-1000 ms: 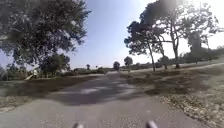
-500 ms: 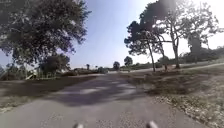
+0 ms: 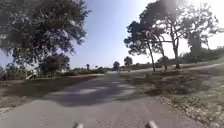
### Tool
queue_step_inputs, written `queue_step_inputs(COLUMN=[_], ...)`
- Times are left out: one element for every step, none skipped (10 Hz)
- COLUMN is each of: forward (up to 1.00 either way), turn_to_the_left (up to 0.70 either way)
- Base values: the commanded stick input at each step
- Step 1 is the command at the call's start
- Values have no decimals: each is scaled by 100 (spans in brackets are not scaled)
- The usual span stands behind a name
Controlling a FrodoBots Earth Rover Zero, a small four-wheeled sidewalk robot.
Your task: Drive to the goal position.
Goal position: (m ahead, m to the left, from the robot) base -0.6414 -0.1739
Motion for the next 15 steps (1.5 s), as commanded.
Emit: queue_step_inputs(forward=[10,10,11,11,11,11,11,11,11,10,10,10,11,11,10], turn_to_the_left=[-1,-1,-1,-1,-1,-1,-1,-1,-1,-1,-1,-1,-1,-1,-1])
